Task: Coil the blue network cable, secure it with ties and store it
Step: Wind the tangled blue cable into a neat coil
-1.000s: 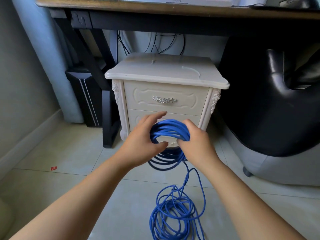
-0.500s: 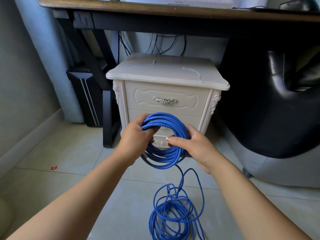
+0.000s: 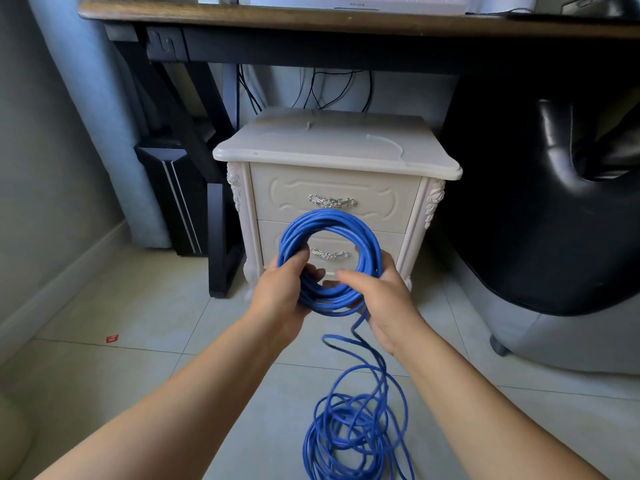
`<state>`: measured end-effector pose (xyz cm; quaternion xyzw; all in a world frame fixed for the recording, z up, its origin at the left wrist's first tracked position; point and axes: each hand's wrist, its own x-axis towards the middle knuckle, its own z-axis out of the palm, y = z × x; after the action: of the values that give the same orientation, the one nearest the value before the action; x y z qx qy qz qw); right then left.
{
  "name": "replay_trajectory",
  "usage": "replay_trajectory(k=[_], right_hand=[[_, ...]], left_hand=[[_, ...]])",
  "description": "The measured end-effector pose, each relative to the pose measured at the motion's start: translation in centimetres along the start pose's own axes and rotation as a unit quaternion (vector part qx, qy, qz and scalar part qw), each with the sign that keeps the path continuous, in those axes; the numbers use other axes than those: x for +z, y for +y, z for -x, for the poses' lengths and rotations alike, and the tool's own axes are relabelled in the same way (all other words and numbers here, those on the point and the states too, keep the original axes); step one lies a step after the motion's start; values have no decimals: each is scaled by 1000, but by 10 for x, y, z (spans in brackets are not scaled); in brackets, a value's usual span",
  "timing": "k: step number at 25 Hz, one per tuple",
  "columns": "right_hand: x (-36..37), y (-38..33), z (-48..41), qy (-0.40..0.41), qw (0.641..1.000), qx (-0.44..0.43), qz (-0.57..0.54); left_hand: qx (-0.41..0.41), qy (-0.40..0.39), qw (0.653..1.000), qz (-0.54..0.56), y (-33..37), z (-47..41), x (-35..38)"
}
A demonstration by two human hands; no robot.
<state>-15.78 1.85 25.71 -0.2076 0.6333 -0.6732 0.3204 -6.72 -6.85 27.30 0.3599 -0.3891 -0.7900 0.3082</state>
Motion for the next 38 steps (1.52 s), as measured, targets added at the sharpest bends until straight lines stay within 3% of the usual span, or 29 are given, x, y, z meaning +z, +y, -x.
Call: replay_trajectory(k=[5,8,12,14,15,17,21,27,31,33,36,38], right_hand=[[-11,-10,-5,63,997,-39,1],[-19,-13,-5,67,990,-69,104],[-20,-17,2,1,949,-123,290],[-16,-16,8,-39,923,-161,348],[-14,-16,10,-47,913,-175,365],[-11,-15,12,-39,908,-194,369],[-12,-26,15,-45,947,-163,273],[-18,-22,9,-103,983,-60,137],[-17,-17,7,-95,992,-44,68],[-19,-17,7,-97,990,-45,97],[-16,-18,13,-93,957,-68,265],[-13,-15,14,-80,943,-69,316]], left_hand=[[22,-48,975,-215,2,-4,-9],[124,-86,951,-269,4,-5,-14],[285,-119,837,-451,0,-3,-16],[307,-136,790,-512,-2,-2,-15],[304,-133,785,-523,-2,-2,-16],[285,-111,796,-522,1,-1,-14],[263,-57,838,-475,-2,-3,-11],[141,-9,962,-234,4,-6,-12],[67,9,984,-163,1,-10,-14],[42,18,989,-142,0,-8,-11],[-8,45,997,-58,0,-5,-9],[-41,56,998,0,-2,-2,-7]])
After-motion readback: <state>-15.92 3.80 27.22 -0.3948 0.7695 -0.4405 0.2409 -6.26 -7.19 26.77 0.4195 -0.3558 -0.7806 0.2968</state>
